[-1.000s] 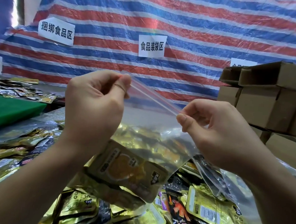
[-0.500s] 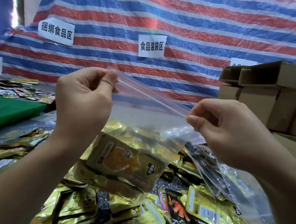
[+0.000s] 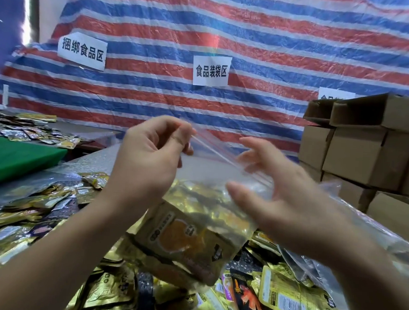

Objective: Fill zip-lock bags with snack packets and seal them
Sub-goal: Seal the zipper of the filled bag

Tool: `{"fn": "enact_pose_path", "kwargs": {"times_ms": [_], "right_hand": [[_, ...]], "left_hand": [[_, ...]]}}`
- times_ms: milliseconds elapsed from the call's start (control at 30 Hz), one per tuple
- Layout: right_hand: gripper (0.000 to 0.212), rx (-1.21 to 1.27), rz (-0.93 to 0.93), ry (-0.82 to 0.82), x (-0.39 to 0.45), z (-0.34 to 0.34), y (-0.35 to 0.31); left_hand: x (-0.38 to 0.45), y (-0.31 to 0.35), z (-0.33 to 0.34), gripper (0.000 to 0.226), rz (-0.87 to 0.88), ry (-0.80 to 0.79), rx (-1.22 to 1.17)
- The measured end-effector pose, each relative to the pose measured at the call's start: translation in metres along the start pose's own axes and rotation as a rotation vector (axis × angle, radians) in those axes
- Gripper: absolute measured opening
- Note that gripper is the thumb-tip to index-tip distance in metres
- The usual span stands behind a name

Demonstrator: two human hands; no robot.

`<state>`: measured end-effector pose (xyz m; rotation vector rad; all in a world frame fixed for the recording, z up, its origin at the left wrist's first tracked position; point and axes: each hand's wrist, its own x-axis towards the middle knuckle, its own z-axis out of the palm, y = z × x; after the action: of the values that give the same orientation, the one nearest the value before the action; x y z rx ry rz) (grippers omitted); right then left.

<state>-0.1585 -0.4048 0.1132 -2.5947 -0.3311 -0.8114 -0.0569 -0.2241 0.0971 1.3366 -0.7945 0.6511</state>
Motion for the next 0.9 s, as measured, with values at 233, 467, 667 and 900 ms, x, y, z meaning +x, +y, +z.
{"fn": "enact_pose_path", "kwargs": {"times_ms": [233, 467, 667, 900], "right_hand": [[0.042, 0.139, 0.068, -0.413, 0.010, 0.060, 0.000], [0.022, 0.329, 0.273, -0.419, 0.032, 0.076, 0.028], [0.009, 0.802, 0.699, 0.137, 0.084, 0.054, 0.071], [0.037, 1.284, 1.024, 0.313, 0.097, 0.064, 0.132]], "left_hand": [[-0.014, -0.016, 0.017, 0.011, -0.062, -0.172, 0.015], [-0.018, -0.022, 0.019, 0.029, 0.038, -0.045, 0.391], [-0.016, -0.017, 0.016, 0.033, 0.007, 0.042, 0.378], [-0.021, -0.022, 0.018, 0.032, -0.070, -0.075, 0.403]]}}
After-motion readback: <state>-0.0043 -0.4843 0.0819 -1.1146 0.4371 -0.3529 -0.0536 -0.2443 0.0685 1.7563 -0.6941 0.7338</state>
